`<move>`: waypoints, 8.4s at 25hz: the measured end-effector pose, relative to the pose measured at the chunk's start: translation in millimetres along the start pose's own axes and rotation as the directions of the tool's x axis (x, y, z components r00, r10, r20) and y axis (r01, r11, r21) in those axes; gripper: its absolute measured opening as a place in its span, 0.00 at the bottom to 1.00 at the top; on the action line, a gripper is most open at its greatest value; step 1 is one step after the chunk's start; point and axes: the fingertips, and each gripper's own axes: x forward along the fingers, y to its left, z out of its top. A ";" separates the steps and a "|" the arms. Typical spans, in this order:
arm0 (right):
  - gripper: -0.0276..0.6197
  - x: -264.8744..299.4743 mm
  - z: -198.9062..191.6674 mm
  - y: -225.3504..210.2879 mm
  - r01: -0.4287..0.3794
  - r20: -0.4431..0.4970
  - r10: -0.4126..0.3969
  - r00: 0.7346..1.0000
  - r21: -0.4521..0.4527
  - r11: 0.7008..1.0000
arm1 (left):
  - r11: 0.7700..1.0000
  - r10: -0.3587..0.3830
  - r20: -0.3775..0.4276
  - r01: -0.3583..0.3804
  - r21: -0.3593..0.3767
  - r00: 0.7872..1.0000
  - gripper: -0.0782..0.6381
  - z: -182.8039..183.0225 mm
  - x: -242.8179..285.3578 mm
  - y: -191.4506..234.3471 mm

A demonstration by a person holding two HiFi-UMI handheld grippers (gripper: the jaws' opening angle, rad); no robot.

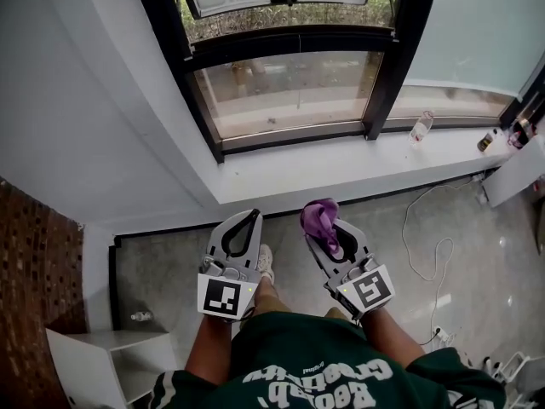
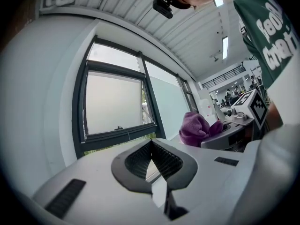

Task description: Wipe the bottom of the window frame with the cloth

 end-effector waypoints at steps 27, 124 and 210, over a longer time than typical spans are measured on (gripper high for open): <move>0.30 365.2 -5.9 -139.3 0.088 -0.138 -0.080 0.987 0.047 0.995 | 0.978 -0.192 -0.060 0.186 -0.093 0.980 0.11 -84.1 259.4 279.1; 0.29 615.0 -619.0 -168.6 -0.208 -0.671 0.312 0.672 0.234 0.950 | 0.939 0.156 -0.566 -0.300 -0.169 0.809 0.11 -646.0 319.7 300.0; 0.29 310.7 -623.9 -595.2 0.200 -0.714 -0.070 0.697 0.100 0.975 | 0.920 -0.335 -0.461 0.181 -0.347 0.822 0.11 -599.4 637.7 -82.5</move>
